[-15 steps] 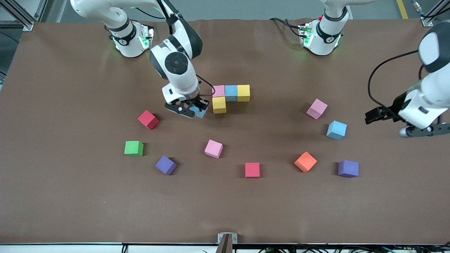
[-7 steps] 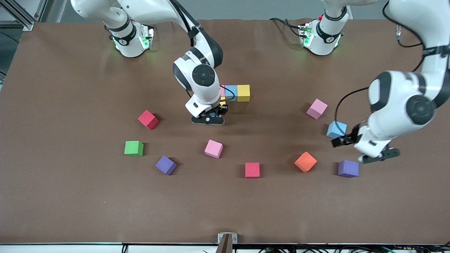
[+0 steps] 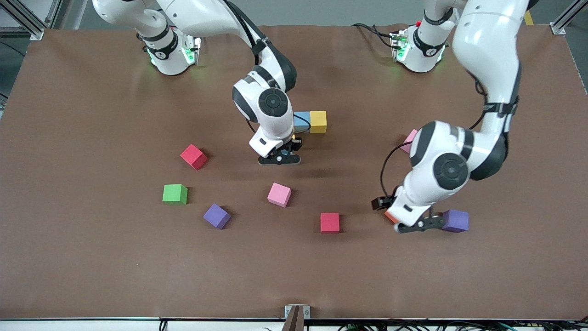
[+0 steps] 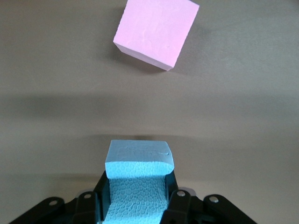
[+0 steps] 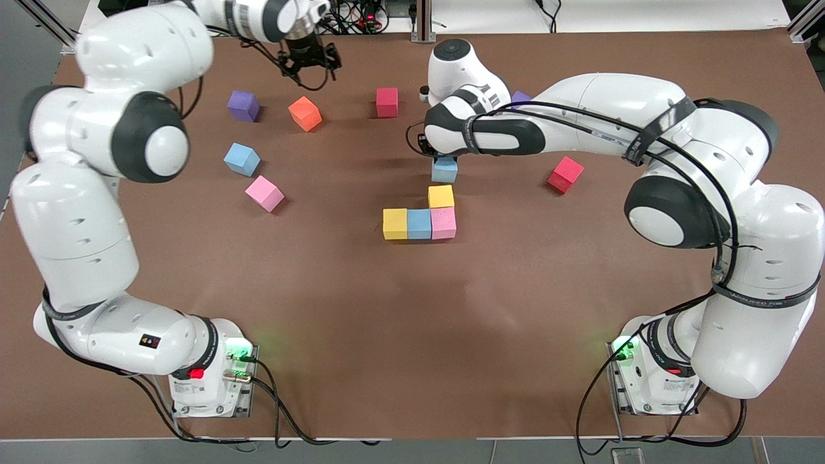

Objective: Arrange 11 blocks into digit 3

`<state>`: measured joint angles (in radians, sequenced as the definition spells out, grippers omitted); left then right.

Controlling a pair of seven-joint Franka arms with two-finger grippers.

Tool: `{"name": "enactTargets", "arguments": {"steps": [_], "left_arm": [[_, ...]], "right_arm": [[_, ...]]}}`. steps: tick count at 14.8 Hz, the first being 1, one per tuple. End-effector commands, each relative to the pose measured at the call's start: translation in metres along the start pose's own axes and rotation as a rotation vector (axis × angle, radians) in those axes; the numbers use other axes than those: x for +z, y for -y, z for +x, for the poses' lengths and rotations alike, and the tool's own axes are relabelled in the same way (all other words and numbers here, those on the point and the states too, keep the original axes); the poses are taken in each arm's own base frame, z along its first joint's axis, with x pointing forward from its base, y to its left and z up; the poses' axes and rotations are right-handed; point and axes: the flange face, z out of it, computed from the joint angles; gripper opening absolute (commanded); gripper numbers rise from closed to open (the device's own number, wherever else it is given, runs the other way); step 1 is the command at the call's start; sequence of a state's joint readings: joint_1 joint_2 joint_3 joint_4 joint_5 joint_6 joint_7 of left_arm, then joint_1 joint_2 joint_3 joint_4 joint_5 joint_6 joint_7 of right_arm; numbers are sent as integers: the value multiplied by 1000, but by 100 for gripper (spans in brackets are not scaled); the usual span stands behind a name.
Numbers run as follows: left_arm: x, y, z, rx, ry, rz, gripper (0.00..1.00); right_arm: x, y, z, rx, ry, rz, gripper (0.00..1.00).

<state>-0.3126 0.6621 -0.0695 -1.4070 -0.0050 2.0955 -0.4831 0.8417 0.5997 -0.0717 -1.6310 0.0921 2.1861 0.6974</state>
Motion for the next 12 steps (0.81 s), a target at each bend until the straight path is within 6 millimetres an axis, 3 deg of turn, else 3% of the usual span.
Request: {"name": "enactTargets", "arguments": {"steps": [1, 7, 12], "left_arm": [[22, -33, 17, 34, -74, -42, 100], [49, -96, -7, 122, -104, -34, 90], [62, -108, -8, 65, -131, -53, 90]], "right_arm": [[6, 10, 6, -20, -5, -10, 0], [19, 20, -3, -69, -25, -58, 0], [28, 27, -12, -91, -27, -79, 0]]}}
